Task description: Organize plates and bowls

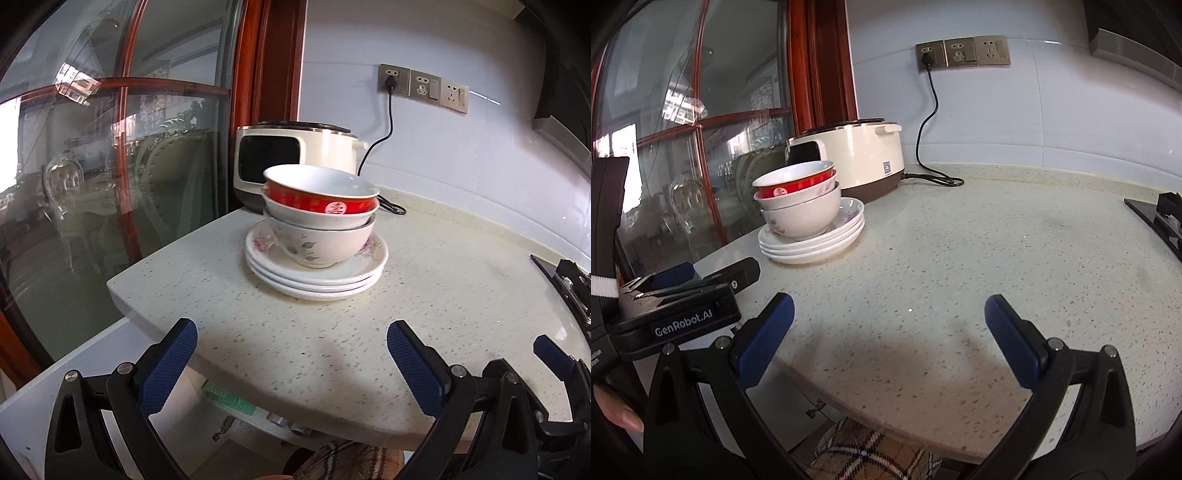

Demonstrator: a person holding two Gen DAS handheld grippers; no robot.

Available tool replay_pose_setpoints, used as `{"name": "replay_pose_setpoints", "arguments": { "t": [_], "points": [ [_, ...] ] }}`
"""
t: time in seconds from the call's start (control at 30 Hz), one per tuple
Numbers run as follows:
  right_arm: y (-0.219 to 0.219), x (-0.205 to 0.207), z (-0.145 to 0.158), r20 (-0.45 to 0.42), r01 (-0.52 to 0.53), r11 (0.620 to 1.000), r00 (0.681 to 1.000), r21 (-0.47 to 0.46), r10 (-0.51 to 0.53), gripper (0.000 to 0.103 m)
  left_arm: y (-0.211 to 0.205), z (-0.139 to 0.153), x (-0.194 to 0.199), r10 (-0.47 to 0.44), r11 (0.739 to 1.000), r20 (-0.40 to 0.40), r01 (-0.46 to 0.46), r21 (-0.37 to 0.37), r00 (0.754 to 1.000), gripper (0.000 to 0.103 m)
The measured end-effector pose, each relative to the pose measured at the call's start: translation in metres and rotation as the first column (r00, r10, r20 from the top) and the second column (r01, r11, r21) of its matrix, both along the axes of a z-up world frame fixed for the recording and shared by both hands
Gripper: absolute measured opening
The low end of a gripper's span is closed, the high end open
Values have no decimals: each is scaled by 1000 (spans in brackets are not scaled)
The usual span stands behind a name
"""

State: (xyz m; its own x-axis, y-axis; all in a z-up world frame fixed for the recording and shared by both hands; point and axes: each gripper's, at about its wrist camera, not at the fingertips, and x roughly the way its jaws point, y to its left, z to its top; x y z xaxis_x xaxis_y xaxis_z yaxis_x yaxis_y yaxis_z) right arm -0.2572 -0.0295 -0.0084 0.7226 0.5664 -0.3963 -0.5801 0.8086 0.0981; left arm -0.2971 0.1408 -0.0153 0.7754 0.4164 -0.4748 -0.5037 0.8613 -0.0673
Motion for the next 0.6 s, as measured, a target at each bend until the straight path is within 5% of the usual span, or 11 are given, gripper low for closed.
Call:
{"name": "replay_pose_setpoints", "arguments": {
  "t": [0.6],
  "points": [
    [10, -6, -1, 9, -9, 1000, 1000, -20, 9, 103, 13, -5, -14, 11, 1000, -1, -11, 16, 1000, 103]
  ]
}}
